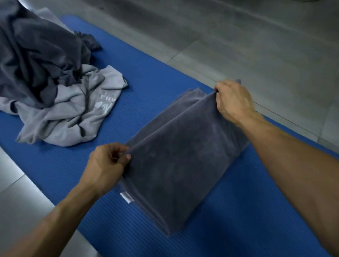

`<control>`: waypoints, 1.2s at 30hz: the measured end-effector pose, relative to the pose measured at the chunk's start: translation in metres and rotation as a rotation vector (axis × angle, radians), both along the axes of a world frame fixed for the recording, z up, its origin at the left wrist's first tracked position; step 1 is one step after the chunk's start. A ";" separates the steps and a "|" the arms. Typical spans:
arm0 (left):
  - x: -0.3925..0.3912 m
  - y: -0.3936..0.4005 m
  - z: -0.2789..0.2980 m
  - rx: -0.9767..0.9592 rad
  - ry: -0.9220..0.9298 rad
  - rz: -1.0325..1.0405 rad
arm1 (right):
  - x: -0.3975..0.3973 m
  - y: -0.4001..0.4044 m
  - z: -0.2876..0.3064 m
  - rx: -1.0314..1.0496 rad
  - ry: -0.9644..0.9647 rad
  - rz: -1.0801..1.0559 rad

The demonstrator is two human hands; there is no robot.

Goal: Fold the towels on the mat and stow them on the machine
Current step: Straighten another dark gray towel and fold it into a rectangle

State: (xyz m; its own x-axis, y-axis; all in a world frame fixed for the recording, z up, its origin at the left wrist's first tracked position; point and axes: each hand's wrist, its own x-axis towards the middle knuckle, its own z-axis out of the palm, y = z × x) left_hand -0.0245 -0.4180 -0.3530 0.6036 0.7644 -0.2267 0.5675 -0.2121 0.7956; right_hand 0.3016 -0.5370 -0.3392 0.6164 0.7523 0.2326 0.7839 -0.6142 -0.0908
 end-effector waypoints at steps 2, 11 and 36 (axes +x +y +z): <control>0.001 0.022 -0.009 0.060 0.022 0.030 | 0.003 0.035 -0.008 -0.011 0.018 0.014; -0.002 0.068 -0.048 0.311 0.243 -0.177 | 0.013 0.104 -0.054 -0.305 0.114 0.007; 0.062 0.000 -0.067 0.605 0.383 -0.679 | -0.061 0.039 -0.075 -0.122 0.251 0.160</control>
State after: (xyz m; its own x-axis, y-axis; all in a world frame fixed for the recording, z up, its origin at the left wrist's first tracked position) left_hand 0.0371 -0.4176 -0.4203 0.9246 0.3337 -0.1835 0.3708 -0.8987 0.2340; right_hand 0.2409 -0.4982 -0.4146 0.5143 0.8576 -0.0101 0.8341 -0.5028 -0.2270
